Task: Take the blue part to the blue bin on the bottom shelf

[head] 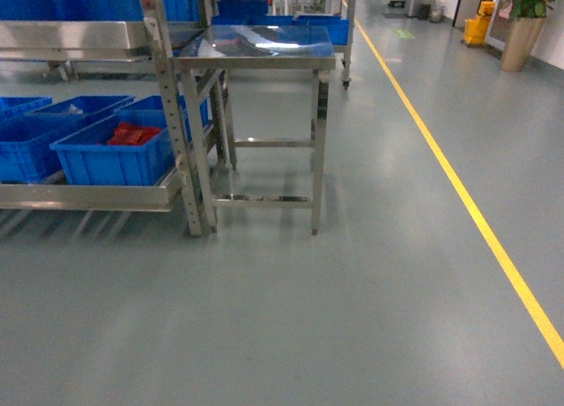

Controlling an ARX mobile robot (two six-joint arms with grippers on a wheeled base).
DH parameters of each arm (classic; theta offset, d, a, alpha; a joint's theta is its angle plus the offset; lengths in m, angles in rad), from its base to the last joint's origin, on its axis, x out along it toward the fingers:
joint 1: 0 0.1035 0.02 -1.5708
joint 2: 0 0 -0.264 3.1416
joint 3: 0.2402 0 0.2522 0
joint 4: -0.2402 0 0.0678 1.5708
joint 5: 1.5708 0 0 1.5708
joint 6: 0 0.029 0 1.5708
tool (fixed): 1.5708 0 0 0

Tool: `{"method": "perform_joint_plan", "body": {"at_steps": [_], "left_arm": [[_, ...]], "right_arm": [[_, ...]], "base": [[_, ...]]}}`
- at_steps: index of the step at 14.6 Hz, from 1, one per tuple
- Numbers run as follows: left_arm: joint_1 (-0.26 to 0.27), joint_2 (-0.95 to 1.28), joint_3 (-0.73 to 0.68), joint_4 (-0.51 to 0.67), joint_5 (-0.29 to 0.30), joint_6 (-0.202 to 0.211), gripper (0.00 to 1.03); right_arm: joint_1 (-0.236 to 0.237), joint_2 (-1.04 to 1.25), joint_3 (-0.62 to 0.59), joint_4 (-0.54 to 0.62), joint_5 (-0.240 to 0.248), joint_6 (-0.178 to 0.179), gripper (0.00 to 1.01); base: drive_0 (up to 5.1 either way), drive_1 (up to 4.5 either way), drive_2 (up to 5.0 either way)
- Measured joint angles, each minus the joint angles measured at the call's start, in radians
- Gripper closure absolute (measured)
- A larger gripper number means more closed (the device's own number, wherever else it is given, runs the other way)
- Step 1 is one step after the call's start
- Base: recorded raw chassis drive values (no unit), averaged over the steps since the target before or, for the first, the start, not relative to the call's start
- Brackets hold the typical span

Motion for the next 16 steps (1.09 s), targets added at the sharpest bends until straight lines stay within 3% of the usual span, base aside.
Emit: {"method": "perform_joint_plan", "body": {"at_steps": [16], "left_arm": [[0.001, -0.001, 0.0, 0.001, 0.001, 0.0, 0.59]], "right_arm": [[0.0, 0.0, 0.0, -0.005, 0.0, 0.0, 0.03]], "base": [[0.0, 4.35, -4.3]]}}
